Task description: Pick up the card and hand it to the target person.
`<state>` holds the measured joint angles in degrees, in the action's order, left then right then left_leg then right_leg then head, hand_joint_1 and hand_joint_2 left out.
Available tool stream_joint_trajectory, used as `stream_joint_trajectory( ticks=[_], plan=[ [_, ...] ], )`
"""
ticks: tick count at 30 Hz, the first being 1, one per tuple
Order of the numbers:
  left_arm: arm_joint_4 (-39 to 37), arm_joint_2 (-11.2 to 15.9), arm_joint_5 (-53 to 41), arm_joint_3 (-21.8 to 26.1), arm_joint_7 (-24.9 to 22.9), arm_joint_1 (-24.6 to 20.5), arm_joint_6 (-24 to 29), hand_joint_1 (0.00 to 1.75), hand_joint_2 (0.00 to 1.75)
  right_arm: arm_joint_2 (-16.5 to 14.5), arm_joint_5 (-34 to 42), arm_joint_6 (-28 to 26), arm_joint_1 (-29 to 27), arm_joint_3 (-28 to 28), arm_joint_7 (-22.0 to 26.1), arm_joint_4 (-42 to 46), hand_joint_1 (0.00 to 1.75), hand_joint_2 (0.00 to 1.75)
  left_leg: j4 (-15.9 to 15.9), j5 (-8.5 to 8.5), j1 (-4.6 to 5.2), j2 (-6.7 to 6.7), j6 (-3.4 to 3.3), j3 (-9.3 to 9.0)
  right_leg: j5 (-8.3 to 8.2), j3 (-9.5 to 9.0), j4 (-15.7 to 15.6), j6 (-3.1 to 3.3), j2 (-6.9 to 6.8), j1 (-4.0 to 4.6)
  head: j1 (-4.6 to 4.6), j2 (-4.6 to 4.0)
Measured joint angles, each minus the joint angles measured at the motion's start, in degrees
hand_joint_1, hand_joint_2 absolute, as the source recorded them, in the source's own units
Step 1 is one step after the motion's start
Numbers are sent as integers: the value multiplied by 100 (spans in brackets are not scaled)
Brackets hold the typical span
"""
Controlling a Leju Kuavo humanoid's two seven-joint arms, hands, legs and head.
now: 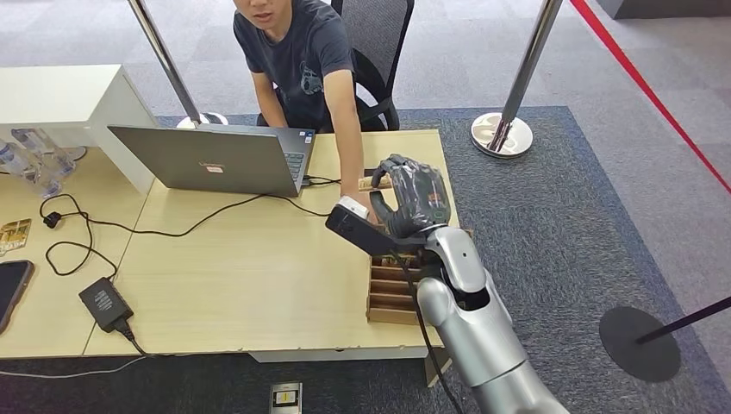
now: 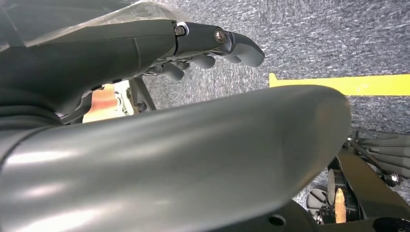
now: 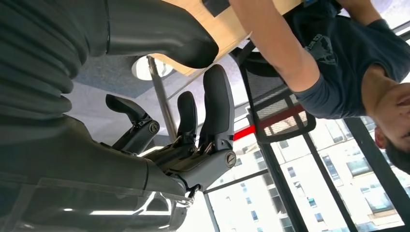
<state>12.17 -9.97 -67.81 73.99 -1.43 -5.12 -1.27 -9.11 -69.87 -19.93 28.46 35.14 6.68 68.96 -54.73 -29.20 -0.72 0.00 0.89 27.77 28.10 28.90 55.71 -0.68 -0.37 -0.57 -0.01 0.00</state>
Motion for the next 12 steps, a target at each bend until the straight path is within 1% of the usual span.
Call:
stream_joint_trajectory(
  ticks=[6,12],
  plan=[
    [-2,2,14,-1,-23,-3,4,0,0,-185,48,-171,167,-96,120,-634,175,175,0,1,0,0,-1,0,-1,0,0,1,0,0,1,-1],
    [-4,2,18,-1,-47,-3,11,0,0,-262,50,-218,233,-137,138,-927,175,175,0,2,0,0,-1,1,-1,1,0,1,0,0,0,-1]
  ],
)
